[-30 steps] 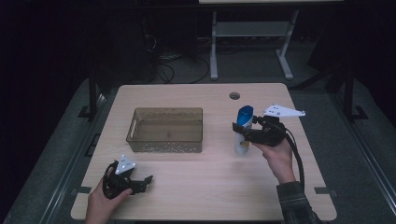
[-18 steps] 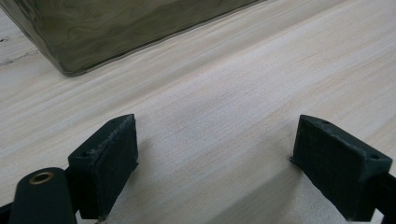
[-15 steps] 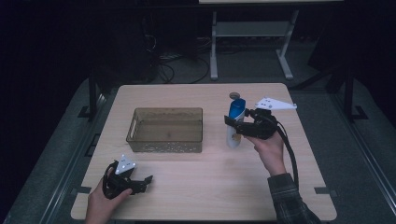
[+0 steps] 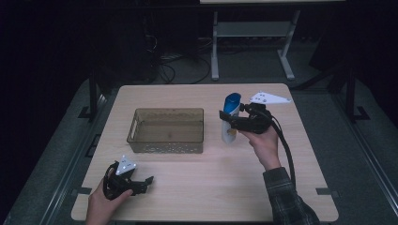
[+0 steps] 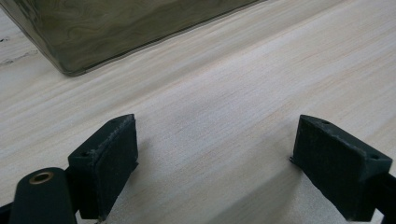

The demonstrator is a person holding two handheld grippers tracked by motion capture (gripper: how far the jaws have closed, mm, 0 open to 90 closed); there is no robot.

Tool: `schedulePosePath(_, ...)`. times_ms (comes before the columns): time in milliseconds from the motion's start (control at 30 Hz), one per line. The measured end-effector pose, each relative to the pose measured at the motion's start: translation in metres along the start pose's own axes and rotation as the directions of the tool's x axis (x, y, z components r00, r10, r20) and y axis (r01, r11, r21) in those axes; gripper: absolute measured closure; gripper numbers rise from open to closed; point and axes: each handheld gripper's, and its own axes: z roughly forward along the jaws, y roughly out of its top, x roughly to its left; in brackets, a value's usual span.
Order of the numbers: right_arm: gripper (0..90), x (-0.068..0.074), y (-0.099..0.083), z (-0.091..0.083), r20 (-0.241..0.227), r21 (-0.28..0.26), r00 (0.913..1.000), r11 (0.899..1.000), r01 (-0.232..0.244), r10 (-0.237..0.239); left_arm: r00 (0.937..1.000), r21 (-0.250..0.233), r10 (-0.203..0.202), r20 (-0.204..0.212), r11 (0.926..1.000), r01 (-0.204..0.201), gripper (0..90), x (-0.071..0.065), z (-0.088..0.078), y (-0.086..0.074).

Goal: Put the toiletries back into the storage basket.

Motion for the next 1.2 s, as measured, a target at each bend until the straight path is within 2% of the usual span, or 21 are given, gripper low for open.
schedulePosePath(967,33.7,0.018,0.020,0.047,-0.048,-0.023,0.9984,0.999,0.028,-0.029,1.0000,0.000,0.000,0.000,1.0000,0.000,12.9,0.000,0.000,0.000)
schedulePosePath(1200,33.7,0.025,0.023,0.060,-0.062,-0.014,0.9974,0.999,0.036,-0.036,1.0000,0.000,0.000,0.000,1.0000,0.000,12.9,0.000,0.000,0.000)
